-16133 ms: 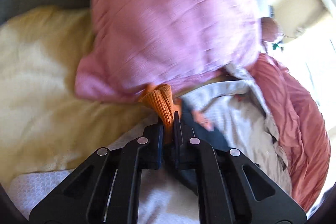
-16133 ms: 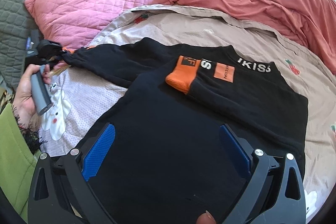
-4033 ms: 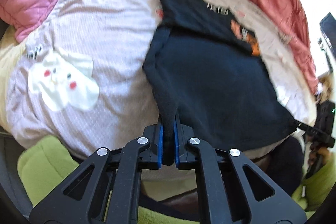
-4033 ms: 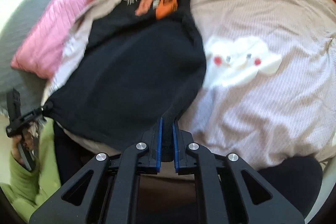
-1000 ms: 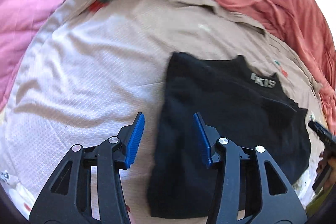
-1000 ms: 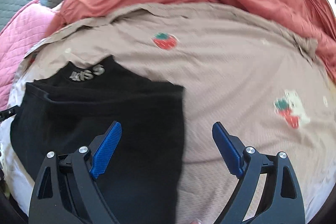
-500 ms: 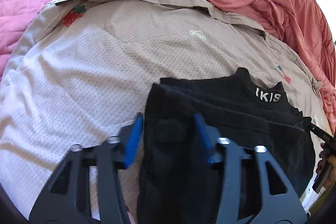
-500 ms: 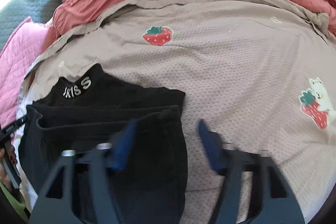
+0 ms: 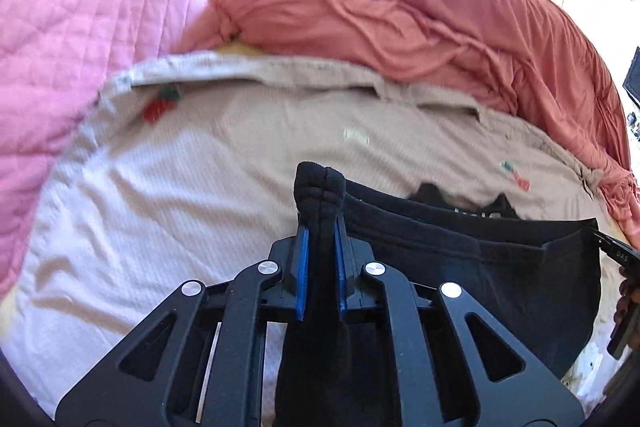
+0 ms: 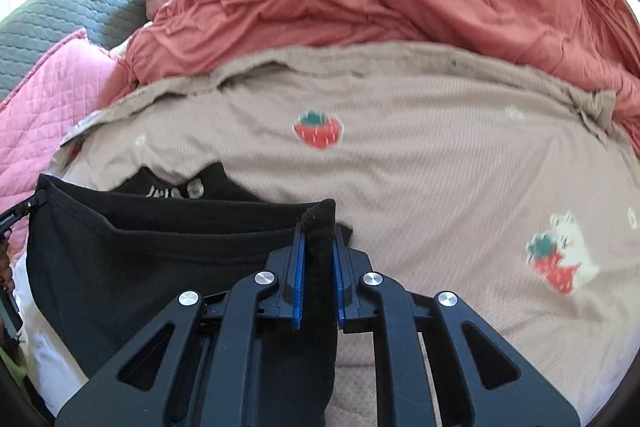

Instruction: Fold small clothes

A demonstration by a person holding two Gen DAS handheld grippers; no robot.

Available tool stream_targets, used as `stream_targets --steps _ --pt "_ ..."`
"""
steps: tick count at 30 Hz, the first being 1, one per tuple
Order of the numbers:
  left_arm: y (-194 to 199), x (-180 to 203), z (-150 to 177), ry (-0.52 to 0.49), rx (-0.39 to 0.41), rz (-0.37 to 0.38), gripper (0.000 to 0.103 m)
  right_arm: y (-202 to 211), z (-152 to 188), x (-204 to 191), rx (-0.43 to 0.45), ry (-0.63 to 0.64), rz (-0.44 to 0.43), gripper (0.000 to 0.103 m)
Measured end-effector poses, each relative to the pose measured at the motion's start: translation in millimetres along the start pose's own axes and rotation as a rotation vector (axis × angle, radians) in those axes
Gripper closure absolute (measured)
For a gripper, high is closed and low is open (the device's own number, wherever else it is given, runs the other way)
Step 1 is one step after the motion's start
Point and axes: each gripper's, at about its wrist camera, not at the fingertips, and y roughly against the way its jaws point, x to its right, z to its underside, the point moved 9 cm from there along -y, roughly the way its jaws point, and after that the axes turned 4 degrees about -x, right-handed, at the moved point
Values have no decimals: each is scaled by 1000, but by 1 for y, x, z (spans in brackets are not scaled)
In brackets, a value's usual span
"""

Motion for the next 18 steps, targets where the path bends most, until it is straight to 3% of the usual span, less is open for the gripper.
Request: stream_targets --steps 4,8,10,11,12,13,16,18 --pt "-15 -1 -10 24 -40 -15 98 -9 -16 7 -6 -36 -5 92" --pt "-54 -6 4 22 -136 -67 96 -37 -11 13 -76 -84 11 92" --pt "-66 -13 14 22 -178 -93 90 -49 -2 13 -114 -73 44 90" --pt "-68 -17 18 32 -183 -103 89 -53 2 16 -128 -65 80 83" --pt "-65 -20 19 44 -172 -98 88 -53 3 20 -125 -64 113 72" --pt "-59 -22 19 55 -153 -96 88 -50 2 23 -112 -66 129 68" --pt "-30 -27 18 45 -77 -148 90 -30 -6 12 -25 27 155 66" --pt "-11 -13 27 28 -62 -94 90 -26 -8 -15 -8 133 94 65"
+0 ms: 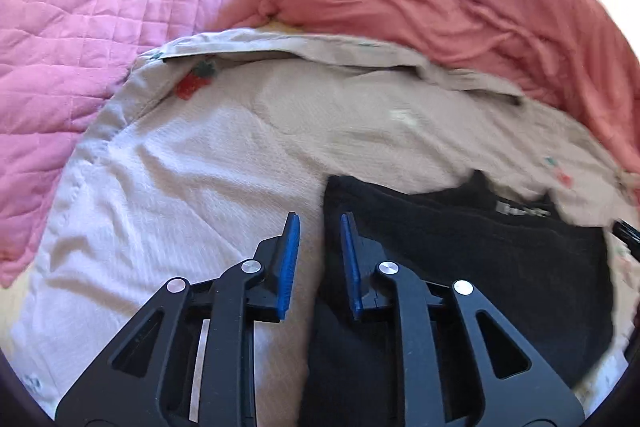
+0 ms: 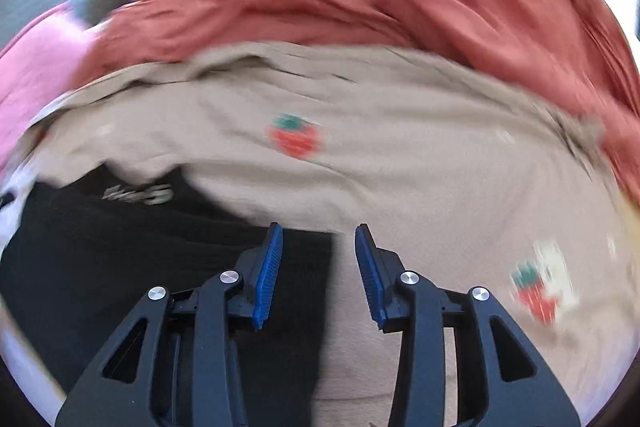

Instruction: Fold small clothes

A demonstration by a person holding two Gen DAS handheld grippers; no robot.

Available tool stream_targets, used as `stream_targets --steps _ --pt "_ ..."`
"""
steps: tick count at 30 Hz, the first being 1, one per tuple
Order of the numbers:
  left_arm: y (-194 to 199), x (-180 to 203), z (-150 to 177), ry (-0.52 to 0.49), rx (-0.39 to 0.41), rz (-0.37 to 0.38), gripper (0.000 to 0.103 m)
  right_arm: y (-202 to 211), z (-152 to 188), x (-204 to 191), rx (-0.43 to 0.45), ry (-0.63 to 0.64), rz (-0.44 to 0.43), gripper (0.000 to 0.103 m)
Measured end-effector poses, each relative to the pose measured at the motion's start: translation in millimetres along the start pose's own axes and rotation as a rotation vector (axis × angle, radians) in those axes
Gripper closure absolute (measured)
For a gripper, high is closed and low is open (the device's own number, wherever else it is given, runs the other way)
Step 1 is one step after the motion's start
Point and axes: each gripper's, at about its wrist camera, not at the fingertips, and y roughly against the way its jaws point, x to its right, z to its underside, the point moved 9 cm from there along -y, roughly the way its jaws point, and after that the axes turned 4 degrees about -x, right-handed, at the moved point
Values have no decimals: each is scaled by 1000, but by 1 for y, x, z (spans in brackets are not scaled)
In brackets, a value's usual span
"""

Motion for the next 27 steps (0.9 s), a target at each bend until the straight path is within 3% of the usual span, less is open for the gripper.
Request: stream_targets --steps 4,8,12,18,20,23,27 --pt "22 36 40 -69 -33 70 88 -5 -1 -73 -42 234 -142 62" --pt "11 61 86 -105 -139 102 88 -20 -1 -127 -99 362 -235 62" --pt "1 73 104 -229 -174 44 87 -35 -1 -155 -152 430 -233 61" --pt "-4 67 105 -190 -170 95 87 -61 -4 -162 -217 485 -204 61" --pt "-3 67 105 -187 -170 99 87 -64 -1 -165 -236 506 -208 68" --pt "-3 66 104 -173 -173 113 86 -57 5 -176 -230 551 -231 90" --pt "-4 66 103 -166 -175 123 86 -47 5 -179 -193 597 -205 95"
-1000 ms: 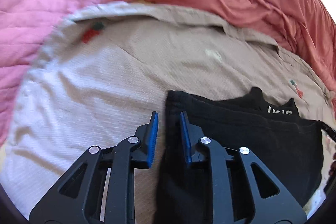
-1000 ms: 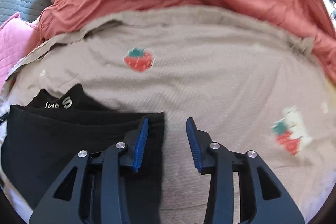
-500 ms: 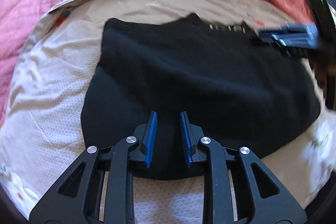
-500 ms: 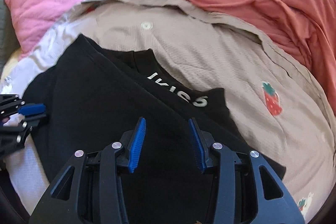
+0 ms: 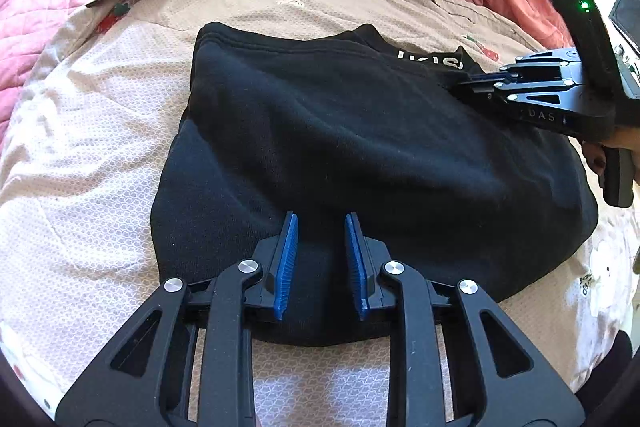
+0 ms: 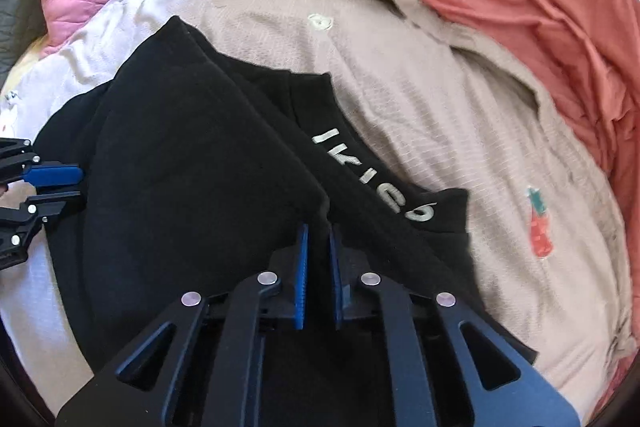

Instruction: Fold small clothes

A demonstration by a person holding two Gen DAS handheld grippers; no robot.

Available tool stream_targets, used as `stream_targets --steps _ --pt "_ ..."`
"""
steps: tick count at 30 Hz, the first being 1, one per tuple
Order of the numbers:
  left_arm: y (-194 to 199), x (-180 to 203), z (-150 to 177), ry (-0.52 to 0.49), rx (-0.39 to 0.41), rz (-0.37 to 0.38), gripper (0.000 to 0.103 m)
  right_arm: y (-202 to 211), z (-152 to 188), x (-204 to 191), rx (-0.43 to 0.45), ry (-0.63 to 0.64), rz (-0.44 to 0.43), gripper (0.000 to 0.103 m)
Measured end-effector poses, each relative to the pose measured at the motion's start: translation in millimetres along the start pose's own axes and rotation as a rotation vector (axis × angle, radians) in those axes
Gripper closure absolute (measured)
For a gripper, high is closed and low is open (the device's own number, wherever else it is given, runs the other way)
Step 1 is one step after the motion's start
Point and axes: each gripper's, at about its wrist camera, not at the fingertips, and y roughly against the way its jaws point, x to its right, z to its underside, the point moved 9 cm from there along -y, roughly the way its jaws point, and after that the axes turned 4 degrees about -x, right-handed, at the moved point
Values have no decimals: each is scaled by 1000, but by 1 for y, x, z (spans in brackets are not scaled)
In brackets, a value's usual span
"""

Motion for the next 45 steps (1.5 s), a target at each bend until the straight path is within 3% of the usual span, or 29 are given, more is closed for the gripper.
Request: stream_targets --steps 4,8,10,12,14,17,20,24,28,31,34,37,41,45 --pt "2 -1 1 3 1 3 86 9 -15 18 46 -45 75 95" --pt "3 -1 2 -1 4 -2 85 -8 -17 21 2 -46 131 92" --pt "2 -1 2 -7 6 -7 85 -19 -14 22 -29 -53 169 81" --pt "1 0 2 -10 6 -8 85 -18 -13 33 -8 -103 205 59" --pt "1 0 2 -8 6 -6 85 -2 -10 53 52 -190 220 53" --pt "6 -1 0 11 14 5 85 35 7 92 156 -315 282 51" --pt "27 -1 -13 27 78 19 79 61 36 119 191 -399 312 50" --pt "30 18 -28 4 83 48 68 62 60 100 176 -365 192 50" --pt "1 27 -24 -18 0 -6 58 29 78 74 60 -364 115 47" --pt "-9 22 -15 -22 -16 -20 56 14 91 85 17 -409 156 38" --pt "-8 19 -14 -27 -10 -6 56 13 109 117 -21 -470 333 39" --pt "-7 18 -12 -16 -3 7 56 12 125 134 -3 -587 246 40" --pt "-6 18 -12 -23 6 7 56 28 126 133 -4 -526 355 39" --pt "2 19 -13 -22 8 6 48 54 125 129 88 -555 314 35"
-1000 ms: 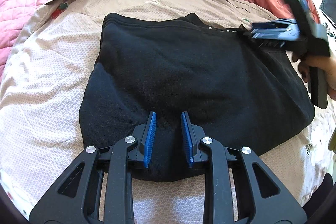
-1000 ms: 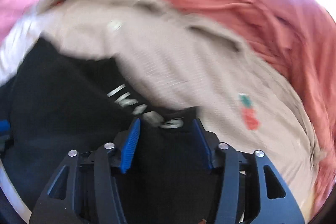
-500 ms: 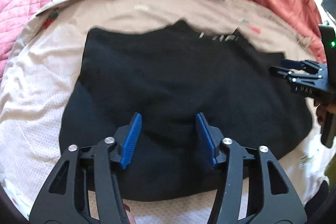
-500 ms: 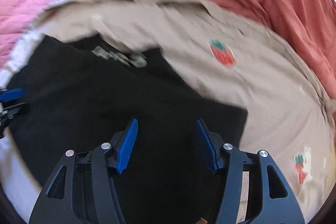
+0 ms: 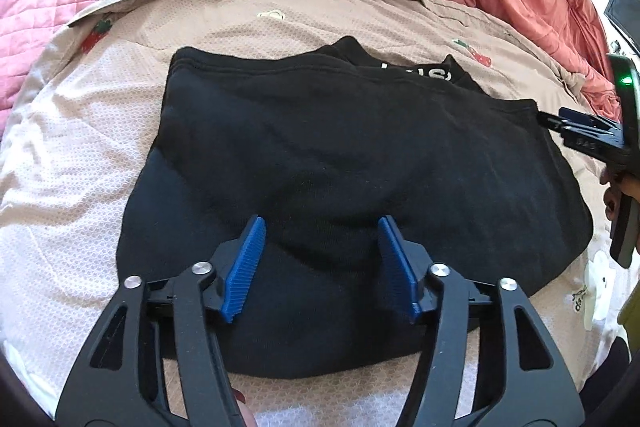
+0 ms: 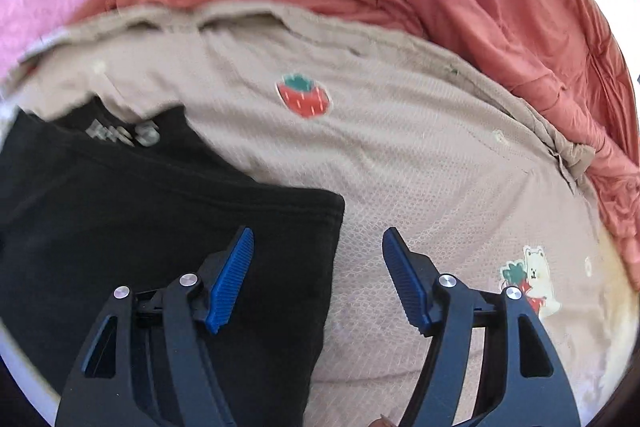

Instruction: Fold small clothes

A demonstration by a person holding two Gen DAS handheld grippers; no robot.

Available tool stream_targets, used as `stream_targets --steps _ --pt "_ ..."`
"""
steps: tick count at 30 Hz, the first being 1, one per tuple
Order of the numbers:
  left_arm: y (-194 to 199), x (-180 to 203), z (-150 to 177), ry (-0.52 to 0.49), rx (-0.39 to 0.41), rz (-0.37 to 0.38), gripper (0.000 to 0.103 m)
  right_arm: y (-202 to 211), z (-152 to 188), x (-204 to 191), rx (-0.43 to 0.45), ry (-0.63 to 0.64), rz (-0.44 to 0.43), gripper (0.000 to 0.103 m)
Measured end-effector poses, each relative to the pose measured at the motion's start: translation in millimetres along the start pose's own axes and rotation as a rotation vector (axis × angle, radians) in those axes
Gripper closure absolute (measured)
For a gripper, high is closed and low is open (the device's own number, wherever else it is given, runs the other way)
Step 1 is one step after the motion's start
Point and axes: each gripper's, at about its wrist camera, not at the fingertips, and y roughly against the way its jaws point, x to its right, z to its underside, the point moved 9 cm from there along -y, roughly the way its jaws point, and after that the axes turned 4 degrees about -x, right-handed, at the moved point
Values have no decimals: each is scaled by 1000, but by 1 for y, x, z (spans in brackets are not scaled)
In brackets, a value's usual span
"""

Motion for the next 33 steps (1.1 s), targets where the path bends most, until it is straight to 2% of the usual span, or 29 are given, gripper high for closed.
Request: stream_targets --steps 5,7,8,13,16,27,33 --pt "16 -3 -1 1 9 -21 37 52 2 -14 90 -64 -102 14" --pt "27 -2 -2 -5 24 -16 29 72 6 -21 130 -79 -131 10" --pt "32 -1 -3 -11 33 -19 28 77 5 -23 138 -83 -138 8" --pt "53 4 -9 -22 71 -22 15 106 16 -35 168 -98 -163 6" --pt "65 5 -13 -26 94 -33 10 118 21 -40 180 -95 -168 5" --pt "90 -8 -11 -20 119 -80 9 156 42 -73 234 -61 -206 4" --pt "97 -30 -10 18 124 -109 9 161 50 -108 219 -4 -248 4"
